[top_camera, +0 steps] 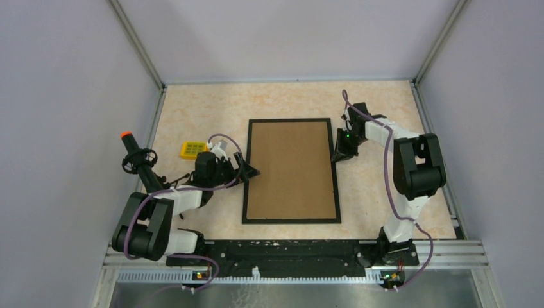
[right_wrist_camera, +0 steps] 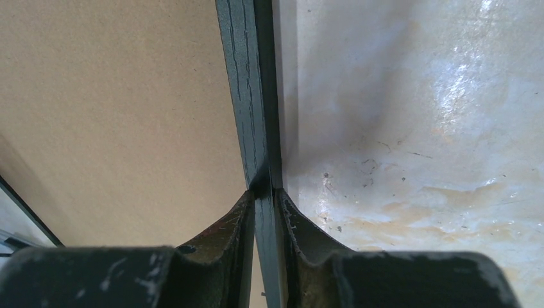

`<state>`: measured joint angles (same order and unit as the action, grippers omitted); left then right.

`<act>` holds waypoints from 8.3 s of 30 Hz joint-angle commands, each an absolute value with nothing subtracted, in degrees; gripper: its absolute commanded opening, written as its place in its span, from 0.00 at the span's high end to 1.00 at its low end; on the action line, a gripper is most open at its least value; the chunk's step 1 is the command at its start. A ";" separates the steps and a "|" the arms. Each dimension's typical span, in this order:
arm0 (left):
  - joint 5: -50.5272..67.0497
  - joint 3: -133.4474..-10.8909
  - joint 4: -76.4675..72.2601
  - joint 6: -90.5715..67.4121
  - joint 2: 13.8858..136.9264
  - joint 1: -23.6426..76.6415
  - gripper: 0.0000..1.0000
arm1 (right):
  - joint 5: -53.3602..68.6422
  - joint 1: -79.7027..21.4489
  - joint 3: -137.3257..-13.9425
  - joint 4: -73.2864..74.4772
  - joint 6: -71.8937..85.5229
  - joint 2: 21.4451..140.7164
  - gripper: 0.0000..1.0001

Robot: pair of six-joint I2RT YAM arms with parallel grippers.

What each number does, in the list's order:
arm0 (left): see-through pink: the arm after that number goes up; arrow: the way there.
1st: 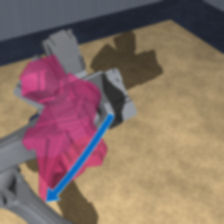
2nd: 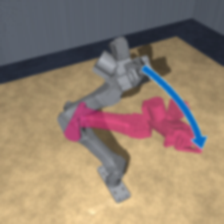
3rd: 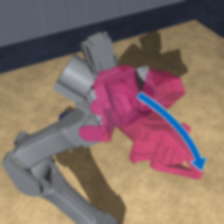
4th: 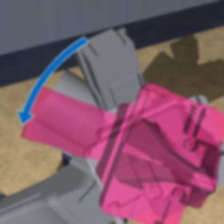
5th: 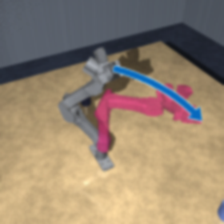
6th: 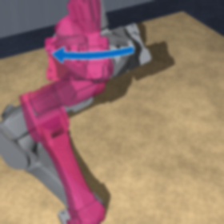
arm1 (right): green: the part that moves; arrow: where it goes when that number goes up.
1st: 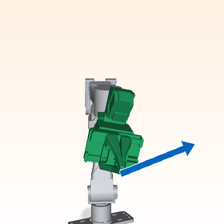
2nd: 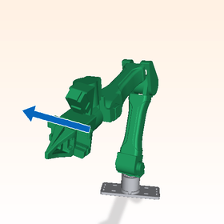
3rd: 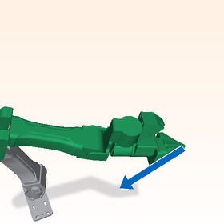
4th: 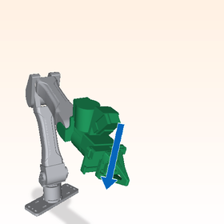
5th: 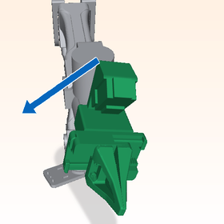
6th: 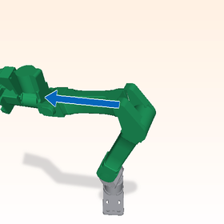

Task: Put the photo into the frame
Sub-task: Install the photo frame at the center of the board, then adjust the photo frame at the center of the board.

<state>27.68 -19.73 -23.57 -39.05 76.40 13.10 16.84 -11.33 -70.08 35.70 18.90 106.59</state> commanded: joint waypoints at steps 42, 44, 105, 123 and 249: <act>28.71 -18.66 -20.93 -38.66 75.83 13.53 0.03 | -8.92 -37.04 -62.29 32.08 35.40 111.08 0.57; 28.43 -18.35 -20.62 -38.51 75.04 13.54 0.03 | -8.44 -37.05 -66.13 35.18 33.03 106.40 0.48; 29.56 -20.13 -19.82 -38.38 78.36 12.92 0.04 | 26.48 -6.83 -97.22 30.80 13.97 129.91 0.75; 29.51 -20.12 -19.66 -38.41 78.28 12.92 0.04 | 7.35 -13.22 -110.90 45.81 8.81 141.46 0.75; 10.55 -28.85 2.01 -35.19 70.88 27.95 0.01 | 19.75 0.88 -32.36 15.53 27.02 74.24 0.34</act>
<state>12.51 -27.70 7.60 -36.01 68.20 28.60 14.81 4.05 -34.26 18.39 28.03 74.91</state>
